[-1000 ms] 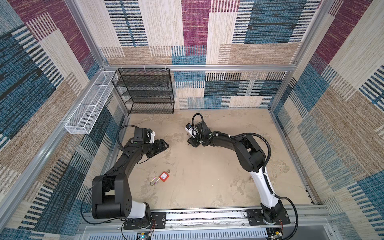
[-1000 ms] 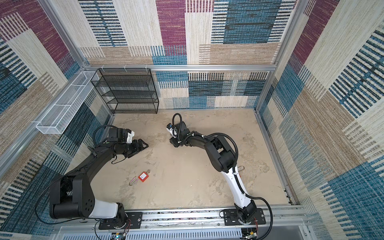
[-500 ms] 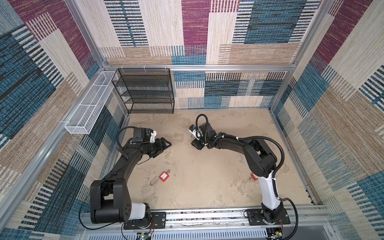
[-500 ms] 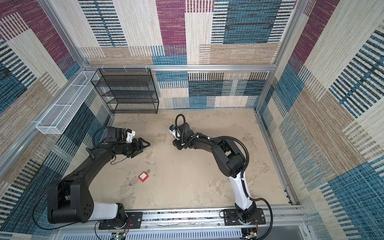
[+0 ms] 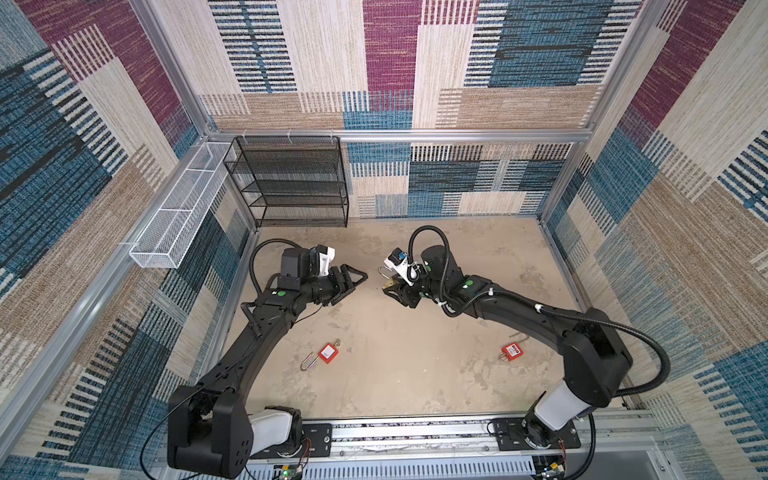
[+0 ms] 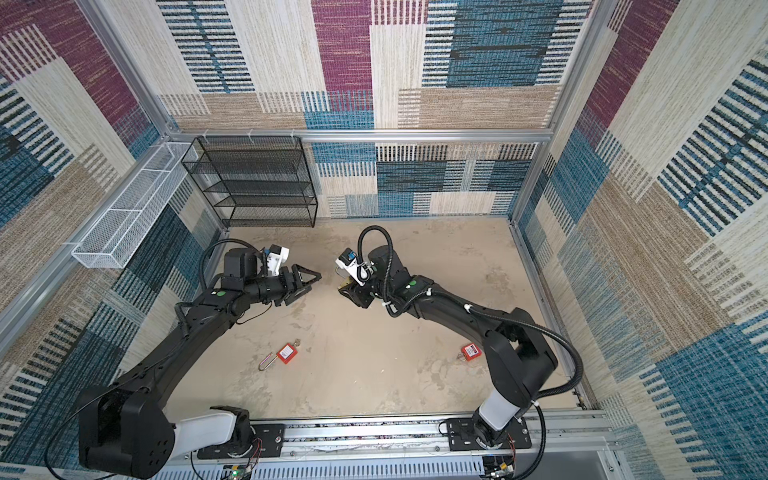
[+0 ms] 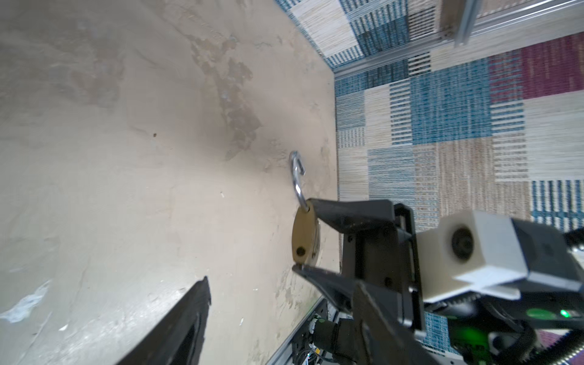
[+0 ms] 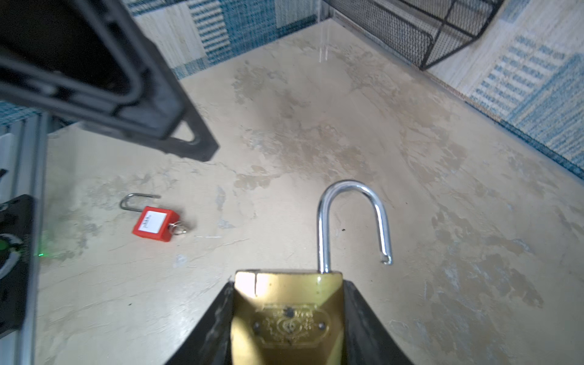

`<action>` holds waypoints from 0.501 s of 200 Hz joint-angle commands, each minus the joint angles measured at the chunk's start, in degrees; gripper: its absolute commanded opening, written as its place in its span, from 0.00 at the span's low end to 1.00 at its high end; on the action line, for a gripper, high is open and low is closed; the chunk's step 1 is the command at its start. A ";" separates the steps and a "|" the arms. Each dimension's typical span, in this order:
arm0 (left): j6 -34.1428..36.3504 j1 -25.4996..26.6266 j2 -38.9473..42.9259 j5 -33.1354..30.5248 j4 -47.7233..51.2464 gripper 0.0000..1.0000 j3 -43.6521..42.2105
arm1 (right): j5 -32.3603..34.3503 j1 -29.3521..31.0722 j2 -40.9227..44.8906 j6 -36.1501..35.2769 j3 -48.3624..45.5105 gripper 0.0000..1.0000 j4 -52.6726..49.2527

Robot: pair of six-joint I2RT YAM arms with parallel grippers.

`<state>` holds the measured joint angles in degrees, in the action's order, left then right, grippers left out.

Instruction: Lock with the key

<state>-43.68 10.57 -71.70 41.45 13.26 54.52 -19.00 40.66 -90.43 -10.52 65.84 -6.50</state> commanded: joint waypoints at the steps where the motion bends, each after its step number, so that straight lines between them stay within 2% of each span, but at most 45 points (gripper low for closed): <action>1: -3.50 1.65 1.42 1.53 -3.42 0.70 1.08 | -1.75 0.54 4.85 0.08 -1.78 0.44 1.39; 38: -5.41 6.23 1.52 2.31 -6.05 0.66 1.67 | -2.35 1.38 11.51 0.47 -3.80 0.44 -0.16; 100: -5.37 12.55 -1.39 3.36 -9.20 0.61 3.30 | 0.01 1.52 14.14 -2.09 -3.01 0.44 -3.23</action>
<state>-46.52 21.87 -72.25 43.68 7.22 56.97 -20.29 42.04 -77.10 -11.03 62.37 -11.05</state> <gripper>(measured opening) 0.617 0.509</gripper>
